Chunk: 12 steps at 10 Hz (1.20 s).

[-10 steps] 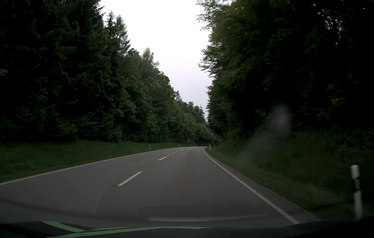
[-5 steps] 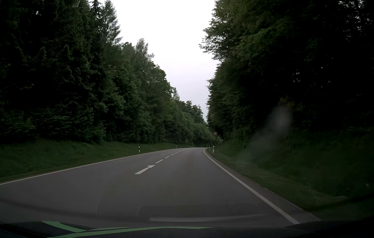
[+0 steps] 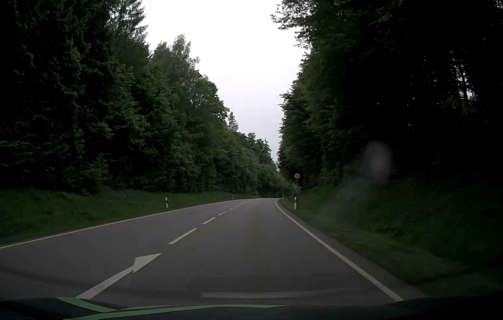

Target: Follow the waypoints while adhering to traffic rules and regulations

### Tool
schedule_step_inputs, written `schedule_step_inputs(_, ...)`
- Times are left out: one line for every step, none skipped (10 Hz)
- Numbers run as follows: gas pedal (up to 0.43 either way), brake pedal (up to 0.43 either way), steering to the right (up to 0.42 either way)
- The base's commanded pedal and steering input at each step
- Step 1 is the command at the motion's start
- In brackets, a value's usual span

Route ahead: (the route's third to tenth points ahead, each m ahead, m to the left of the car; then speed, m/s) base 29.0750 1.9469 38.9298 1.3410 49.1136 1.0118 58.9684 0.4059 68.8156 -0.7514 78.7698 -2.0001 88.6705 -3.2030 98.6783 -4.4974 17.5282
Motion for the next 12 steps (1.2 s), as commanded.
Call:
schedule_step_inputs(0.087,0.000,0.004)
schedule_step_inputs(0.087,0.000,0.004)
schedule_step_inputs(0.087,0.000,0.004)
schedule_step_inputs(0.087,0.000,0.004)
schedule_step_inputs(0.087,0.000,0.004)
schedule_step_inputs(0.087,0.000,0.004)
schedule_step_inputs(0.087,0.000,0.005)
schedule_step_inputs(0.087,0.000,0.005)
schedule_step_inputs(0.087,0.000,0.006)
schedule_step_inputs(0.087,0.000,0.006)
schedule_step_inputs(0.087,0.000,0.006)
schedule_step_inputs(0.087,0.000,0.006)
